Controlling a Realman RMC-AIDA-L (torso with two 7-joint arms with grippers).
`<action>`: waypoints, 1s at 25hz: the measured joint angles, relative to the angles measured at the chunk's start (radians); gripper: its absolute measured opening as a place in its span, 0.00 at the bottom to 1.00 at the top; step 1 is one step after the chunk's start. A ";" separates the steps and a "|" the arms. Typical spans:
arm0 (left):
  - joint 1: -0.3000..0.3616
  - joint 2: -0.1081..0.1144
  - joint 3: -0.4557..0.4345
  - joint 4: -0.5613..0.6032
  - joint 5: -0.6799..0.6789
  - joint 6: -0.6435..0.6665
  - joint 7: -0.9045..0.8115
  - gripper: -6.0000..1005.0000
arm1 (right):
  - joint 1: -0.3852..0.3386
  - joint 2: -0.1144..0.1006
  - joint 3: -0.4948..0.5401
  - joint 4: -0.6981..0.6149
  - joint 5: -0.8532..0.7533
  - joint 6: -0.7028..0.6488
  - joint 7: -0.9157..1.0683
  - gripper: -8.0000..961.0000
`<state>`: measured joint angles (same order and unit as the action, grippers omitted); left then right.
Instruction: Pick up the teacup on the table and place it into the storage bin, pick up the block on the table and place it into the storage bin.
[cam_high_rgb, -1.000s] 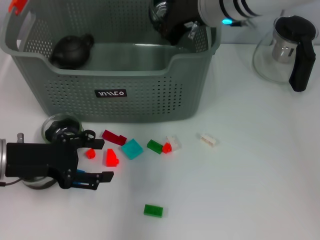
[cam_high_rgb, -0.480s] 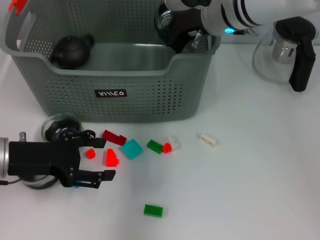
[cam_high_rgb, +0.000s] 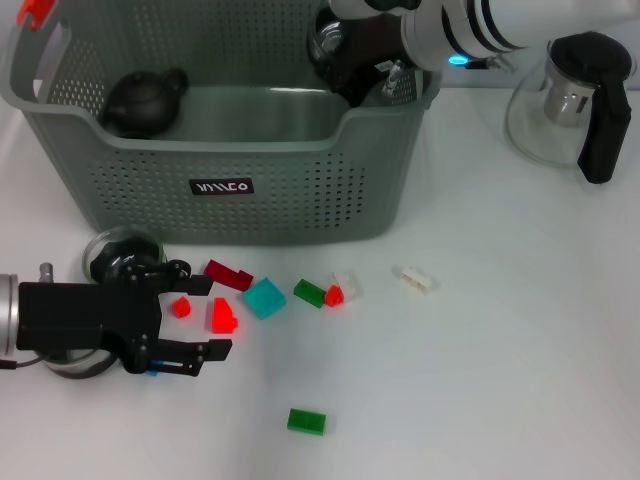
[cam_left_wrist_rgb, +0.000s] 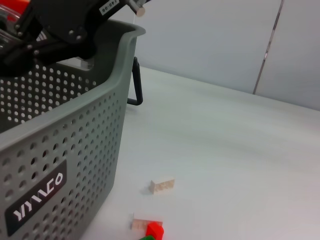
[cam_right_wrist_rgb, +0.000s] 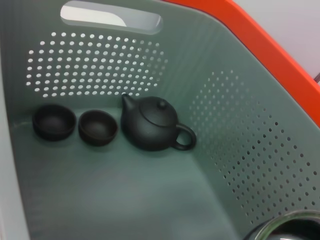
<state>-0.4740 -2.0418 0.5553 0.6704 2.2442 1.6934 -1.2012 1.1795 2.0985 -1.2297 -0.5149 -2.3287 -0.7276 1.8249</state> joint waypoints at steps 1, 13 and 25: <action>0.000 0.000 0.000 0.000 0.000 0.000 0.000 0.87 | 0.001 -0.001 0.000 -0.001 0.000 -0.005 0.004 0.12; -0.002 0.001 0.000 0.000 0.005 -0.001 -0.001 0.87 | 0.005 -0.003 0.001 -0.020 -0.009 -0.038 0.010 0.35; -0.002 0.008 -0.001 0.006 0.001 -0.014 -0.014 0.87 | -0.048 -0.002 0.001 -0.245 -0.076 -0.116 0.130 0.54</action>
<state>-0.4763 -2.0336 0.5544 0.6765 2.2451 1.6797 -1.2149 1.1318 2.0961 -1.2283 -0.7595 -2.4045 -0.8438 1.9546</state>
